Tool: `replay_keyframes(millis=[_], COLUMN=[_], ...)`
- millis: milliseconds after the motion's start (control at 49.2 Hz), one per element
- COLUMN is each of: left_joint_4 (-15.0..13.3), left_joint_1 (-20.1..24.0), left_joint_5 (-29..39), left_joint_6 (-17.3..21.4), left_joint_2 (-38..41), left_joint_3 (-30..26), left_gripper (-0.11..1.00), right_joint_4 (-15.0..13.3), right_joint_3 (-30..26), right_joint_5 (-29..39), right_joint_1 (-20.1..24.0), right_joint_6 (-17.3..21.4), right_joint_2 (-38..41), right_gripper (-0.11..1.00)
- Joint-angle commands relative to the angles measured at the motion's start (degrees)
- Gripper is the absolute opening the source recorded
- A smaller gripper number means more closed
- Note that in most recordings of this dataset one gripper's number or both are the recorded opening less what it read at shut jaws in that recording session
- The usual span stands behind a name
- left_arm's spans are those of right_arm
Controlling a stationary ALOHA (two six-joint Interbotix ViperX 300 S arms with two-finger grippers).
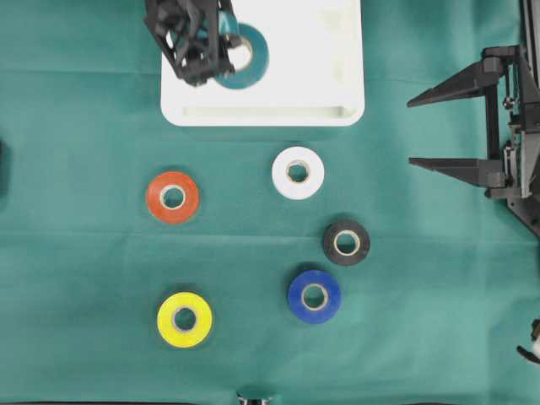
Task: Pick up the tape from a random location and place it into the white case.
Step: 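Lift the teal roll and carry it toward the white tray, then lower the teal roll into the tray and open the left gripper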
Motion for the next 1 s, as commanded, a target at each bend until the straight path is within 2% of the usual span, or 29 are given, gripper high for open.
replay_keyframes(millis=[0, 529, 976], left_joint_4=[0.18, 0.18, 0.18], left_joint_1=[0.97, 1.05, 1.05], left_joint_5=[-0.35, -2.72, -3.52], left_joint_6=[-0.09, 0.0, 3.6], left_joint_2=[-2.02, -1.05, 6.15], left_joint_3=[-0.44, -1.23, -9.76], left_gripper=[0.2, 0.2, 0.2], right_joint_4=[-0.09, -0.18, -0.09], right_joint_3=[-1.76, -1.93, -2.37], right_joint_5=[0.0, 0.26, 0.26], right_joint_1=[-0.09, -0.09, -0.09], right_joint_6=[-0.09, -0.18, -0.18], right_joint_2=[0.26, 0.09, 0.0], right_gripper=[0.91, 0.91, 0.91])
